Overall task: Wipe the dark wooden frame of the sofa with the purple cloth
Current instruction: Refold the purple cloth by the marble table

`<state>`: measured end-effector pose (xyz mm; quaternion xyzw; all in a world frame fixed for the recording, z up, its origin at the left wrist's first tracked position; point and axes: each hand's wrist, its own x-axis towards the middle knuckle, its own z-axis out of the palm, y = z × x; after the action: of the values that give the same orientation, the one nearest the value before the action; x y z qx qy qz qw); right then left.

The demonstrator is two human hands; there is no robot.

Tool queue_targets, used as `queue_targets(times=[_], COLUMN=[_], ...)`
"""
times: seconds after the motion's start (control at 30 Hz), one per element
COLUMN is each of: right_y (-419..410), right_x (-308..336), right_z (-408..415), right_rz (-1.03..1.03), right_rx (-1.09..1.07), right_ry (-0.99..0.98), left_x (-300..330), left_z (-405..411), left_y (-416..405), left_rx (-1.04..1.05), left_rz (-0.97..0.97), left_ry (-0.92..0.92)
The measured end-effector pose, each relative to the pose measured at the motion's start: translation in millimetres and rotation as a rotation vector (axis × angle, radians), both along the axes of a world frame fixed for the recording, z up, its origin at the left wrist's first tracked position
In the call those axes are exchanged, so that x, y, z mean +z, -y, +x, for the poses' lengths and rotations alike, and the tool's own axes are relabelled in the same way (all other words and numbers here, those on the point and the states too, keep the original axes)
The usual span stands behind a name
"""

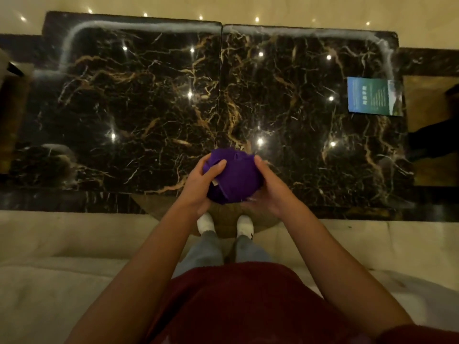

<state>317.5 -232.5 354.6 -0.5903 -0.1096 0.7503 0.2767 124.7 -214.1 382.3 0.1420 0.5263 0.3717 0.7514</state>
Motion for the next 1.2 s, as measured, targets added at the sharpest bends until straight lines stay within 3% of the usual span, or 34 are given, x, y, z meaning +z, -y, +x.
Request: queue_targets(times=[0.13,0.2,0.3,0.5,0.73,0.97,1.1,1.2], right_y=[7,5,-5,-21,-37,-44,-53,-56], right_x=[-9,-12,-15,-16,-34,-65,-97,-126], right_z=[-8,-27,-42,-62,-52,-47,-38,-16], right_rz=[-0.05,0.005,0.119,0.202,0.133,0.14,0.084,0.065], right_rx=[0.046,-0.056,-0.12,-0.023,-0.084,0.096,-0.033,-0.092], right_ry=[-0.049,-0.04,0.155,0.24,0.316,0.053,0.006,0.008], left_x=[-6,-12,-22,-23,-26,-38,-46,-56], left_z=[-6,-19,-37,-55,-58,-37,-26,-26], left_y=[0,-2,-7,-28,-51,-50,-49,-49], left_rx=[0.028,-0.119,-0.42,-0.557,-0.306,-0.428,-0.408,-0.295], left_rz=[0.001,0.0,0.099,0.207,0.36,0.6,0.552,0.446], left_ry=[0.063,-0.035,-0.293,-0.404,-0.622,-0.821,-0.771,-0.622])
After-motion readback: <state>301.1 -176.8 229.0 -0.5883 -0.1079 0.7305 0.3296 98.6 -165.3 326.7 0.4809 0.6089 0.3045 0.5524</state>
